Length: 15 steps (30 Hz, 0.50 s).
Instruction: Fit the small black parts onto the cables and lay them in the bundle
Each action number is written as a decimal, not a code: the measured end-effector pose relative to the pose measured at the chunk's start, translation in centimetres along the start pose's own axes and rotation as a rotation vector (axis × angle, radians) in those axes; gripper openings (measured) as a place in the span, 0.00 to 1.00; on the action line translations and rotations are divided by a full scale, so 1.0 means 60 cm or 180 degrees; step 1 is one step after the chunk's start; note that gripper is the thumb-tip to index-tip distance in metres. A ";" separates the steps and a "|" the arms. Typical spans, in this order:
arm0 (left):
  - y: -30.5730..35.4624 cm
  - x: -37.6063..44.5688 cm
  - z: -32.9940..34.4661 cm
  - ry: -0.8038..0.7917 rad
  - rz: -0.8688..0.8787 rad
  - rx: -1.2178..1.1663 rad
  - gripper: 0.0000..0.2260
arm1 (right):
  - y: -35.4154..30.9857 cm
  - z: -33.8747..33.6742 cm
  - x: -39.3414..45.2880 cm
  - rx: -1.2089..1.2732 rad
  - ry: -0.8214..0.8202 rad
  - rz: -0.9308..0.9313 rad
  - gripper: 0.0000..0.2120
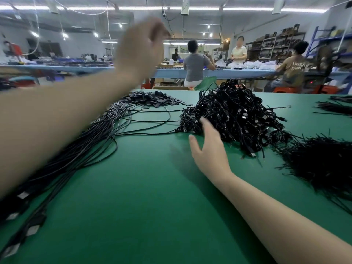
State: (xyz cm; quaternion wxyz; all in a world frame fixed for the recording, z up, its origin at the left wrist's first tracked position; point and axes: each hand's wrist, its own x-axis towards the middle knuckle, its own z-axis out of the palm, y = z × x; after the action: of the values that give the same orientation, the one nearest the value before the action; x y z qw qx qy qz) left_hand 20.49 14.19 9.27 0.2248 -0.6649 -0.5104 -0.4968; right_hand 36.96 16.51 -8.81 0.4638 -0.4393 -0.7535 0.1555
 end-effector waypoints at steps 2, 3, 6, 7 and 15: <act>0.027 -0.041 0.050 -0.0425 0.0216 -0.0113 0.09 | -0.003 -0.013 -0.001 0.0452 0.0800 -0.0251 0.32; 0.050 -0.078 0.087 -0.0689 0.0336 -0.0104 0.09 | -0.001 -0.020 0.000 0.0416 0.1012 -0.0406 0.33; 0.086 -0.168 0.168 -0.0887 0.0024 -0.0555 0.08 | 0.010 -0.032 0.005 0.0472 0.0948 -0.0417 0.27; 0.080 -0.185 0.183 -0.0820 -0.0196 -0.0745 0.07 | 0.014 -0.033 0.009 0.0500 0.0936 -0.0306 0.22; -0.038 -0.235 0.170 -0.1788 -0.1057 -0.1140 0.06 | 0.043 -0.046 0.039 0.0743 0.1706 0.0976 0.10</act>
State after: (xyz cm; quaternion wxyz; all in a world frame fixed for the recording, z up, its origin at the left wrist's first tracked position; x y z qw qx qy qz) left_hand 23.06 16.86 -7.89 -0.1276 -0.7122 -0.5581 -0.4061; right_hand 40.16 19.37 -7.70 0.6640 -0.5167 -0.5068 0.1877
